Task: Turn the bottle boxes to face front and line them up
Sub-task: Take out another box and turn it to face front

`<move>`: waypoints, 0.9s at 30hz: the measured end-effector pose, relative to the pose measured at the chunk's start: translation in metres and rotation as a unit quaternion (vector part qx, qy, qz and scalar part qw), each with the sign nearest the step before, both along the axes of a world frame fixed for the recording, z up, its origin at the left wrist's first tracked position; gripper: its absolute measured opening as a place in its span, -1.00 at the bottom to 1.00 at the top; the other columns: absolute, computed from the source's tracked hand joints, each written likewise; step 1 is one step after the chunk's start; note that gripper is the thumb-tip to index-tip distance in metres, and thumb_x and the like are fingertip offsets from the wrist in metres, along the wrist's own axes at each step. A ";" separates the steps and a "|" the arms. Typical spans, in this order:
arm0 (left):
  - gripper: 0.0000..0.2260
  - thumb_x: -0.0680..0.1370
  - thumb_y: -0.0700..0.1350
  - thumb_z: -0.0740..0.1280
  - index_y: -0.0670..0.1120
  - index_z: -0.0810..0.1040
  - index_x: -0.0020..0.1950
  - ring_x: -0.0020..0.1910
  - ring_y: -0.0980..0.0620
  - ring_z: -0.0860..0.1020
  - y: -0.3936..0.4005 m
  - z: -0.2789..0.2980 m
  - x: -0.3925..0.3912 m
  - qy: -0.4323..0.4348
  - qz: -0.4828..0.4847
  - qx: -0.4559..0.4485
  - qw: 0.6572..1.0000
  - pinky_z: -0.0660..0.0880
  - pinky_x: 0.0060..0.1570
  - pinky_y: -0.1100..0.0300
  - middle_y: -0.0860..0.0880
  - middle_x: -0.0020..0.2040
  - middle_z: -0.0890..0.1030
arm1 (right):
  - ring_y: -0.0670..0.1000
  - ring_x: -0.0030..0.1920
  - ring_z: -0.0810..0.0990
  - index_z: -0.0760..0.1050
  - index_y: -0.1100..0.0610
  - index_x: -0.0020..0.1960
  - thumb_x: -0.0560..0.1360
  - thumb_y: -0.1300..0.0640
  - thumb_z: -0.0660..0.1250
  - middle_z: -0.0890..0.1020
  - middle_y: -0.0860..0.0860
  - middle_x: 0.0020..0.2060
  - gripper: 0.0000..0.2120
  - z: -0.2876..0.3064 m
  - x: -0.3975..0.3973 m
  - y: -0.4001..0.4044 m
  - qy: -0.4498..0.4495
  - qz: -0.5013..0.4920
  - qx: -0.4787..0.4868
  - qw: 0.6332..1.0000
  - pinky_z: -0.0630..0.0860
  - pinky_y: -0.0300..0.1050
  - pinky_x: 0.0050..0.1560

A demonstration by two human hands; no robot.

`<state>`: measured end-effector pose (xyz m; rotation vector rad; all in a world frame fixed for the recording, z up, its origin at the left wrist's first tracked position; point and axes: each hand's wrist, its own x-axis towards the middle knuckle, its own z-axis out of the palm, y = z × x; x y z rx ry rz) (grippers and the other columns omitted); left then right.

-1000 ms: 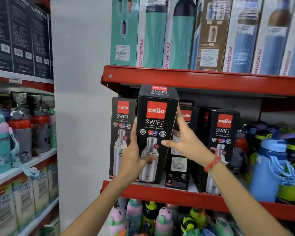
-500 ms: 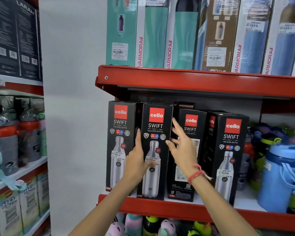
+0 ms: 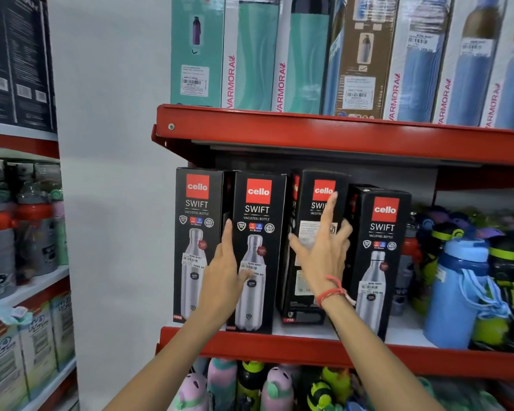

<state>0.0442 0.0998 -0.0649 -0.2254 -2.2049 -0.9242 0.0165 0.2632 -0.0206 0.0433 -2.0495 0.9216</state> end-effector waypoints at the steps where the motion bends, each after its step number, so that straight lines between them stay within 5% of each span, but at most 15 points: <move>1: -0.05 0.45 -0.21 0.47 -0.02 -0.15 0.58 0.17 -0.13 0.57 0.001 0.000 0.002 -0.002 0.003 0.002 1.000 0.28 -0.04 0.38 -0.17 0.41 0.43 | 0.36 0.21 0.43 -0.34 -0.23 0.48 0.39 -0.07 0.49 0.16 0.33 0.42 0.08 0.007 0.004 0.006 0.008 0.005 0.001 1.000 0.54 0.14 0.02; 5: -0.09 0.43 -0.17 0.49 -0.05 -0.07 0.57 0.10 -0.12 0.57 0.008 0.003 0.016 0.001 0.017 -0.008 1.000 0.32 -0.08 0.35 -0.18 0.43 0.36 | 0.35 0.18 0.49 -0.30 -0.25 0.51 0.36 -0.22 0.45 0.17 0.33 0.43 0.06 0.031 0.026 0.028 -0.002 0.024 0.012 1.000 0.57 0.17 0.02; 7: -0.15 0.45 -0.12 0.48 -0.08 0.00 0.57 0.30 -0.11 0.46 0.017 0.005 0.026 0.023 0.024 -0.014 0.999 0.42 0.13 0.19 -0.17 0.49 0.24 | 0.33 0.19 0.49 -0.28 -0.26 0.51 0.36 -0.21 0.46 0.21 0.31 0.42 0.06 0.034 0.042 0.039 -0.010 0.035 0.017 0.999 0.53 0.01 -0.04; 10: -0.22 0.46 0.03 0.45 -0.07 0.09 0.55 0.47 -0.04 0.26 0.031 0.013 0.045 0.044 -0.015 0.018 0.999 0.32 0.39 -0.01 -0.10 0.52 0.20 | 0.23 0.15 0.52 -0.23 -0.29 0.52 0.33 -0.18 0.50 0.32 0.22 0.34 0.07 0.030 0.068 0.060 -0.008 0.079 0.022 0.997 0.36 -0.13 -0.12; 14: -0.13 0.35 0.09 0.47 0.06 0.09 0.55 0.28 0.12 0.46 0.044 0.028 0.074 -0.086 -0.230 0.149 0.958 0.51 0.14 0.22 -0.03 0.44 0.37 | -0.05 0.15 0.42 -0.13 -0.34 0.51 0.25 -0.16 0.54 0.41 0.01 0.19 0.08 0.029 0.097 0.089 -0.009 0.222 -0.026 0.975 0.38 -0.19 0.11; 16: -0.16 0.37 -0.01 0.49 0.16 0.10 0.53 0.17 0.20 0.54 0.047 0.029 0.085 -0.180 -0.325 0.140 0.918 0.54 -0.02 0.37 0.02 0.38 0.44 | -0.07 0.32 0.43 -0.06 -0.32 0.51 0.20 -0.16 0.57 0.47 -0.04 0.30 0.09 0.030 0.105 0.101 -0.023 0.319 -0.065 0.945 0.38 0.02 0.35; 18: -0.25 0.41 -0.13 0.51 0.26 0.20 0.45 0.21 0.22 0.55 0.052 0.028 0.092 -0.207 -0.381 0.093 0.896 0.50 0.02 0.41 0.15 0.30 0.53 | -0.13 0.28 0.53 0.03 -0.28 0.52 0.21 -0.08 0.62 0.55 -0.20 0.29 0.07 0.031 0.108 0.110 -0.038 0.411 -0.103 0.905 0.50 -0.01 0.29; 21: -0.27 0.42 -0.18 0.52 0.23 0.24 0.43 0.25 0.21 0.52 0.058 0.026 0.099 -0.174 -0.378 0.079 0.906 0.48 0.10 0.38 0.24 0.25 0.58 | -0.15 0.22 0.58 0.12 -0.27 0.50 0.26 0.13 0.61 0.59 -0.29 0.22 0.00 0.029 0.104 0.119 -0.061 0.487 -0.100 0.865 0.58 -0.19 0.10; 24: -0.19 0.41 -0.19 0.52 0.18 0.16 0.51 0.21 0.27 0.54 0.061 0.027 0.099 -0.146 -0.354 0.088 0.920 0.52 0.08 0.35 0.33 0.23 0.56 | -0.01 0.41 0.40 0.11 -0.31 0.49 0.30 0.21 0.55 0.36 -0.04 0.47 -0.02 0.031 0.097 0.120 -0.075 0.538 -0.090 0.835 0.39 0.17 0.37; 27: -0.09 0.41 -0.21 0.52 0.13 0.01 0.56 0.13 0.48 0.48 0.067 0.030 0.088 -0.114 -0.321 0.077 0.937 0.42 -0.04 0.57 0.54 0.17 0.48 | 0.00 0.46 0.33 0.05 -0.30 0.51 0.36 0.33 0.48 0.27 -0.13 0.52 -0.02 0.042 0.084 0.121 -0.106 0.588 -0.086 0.798 0.40 0.14 0.37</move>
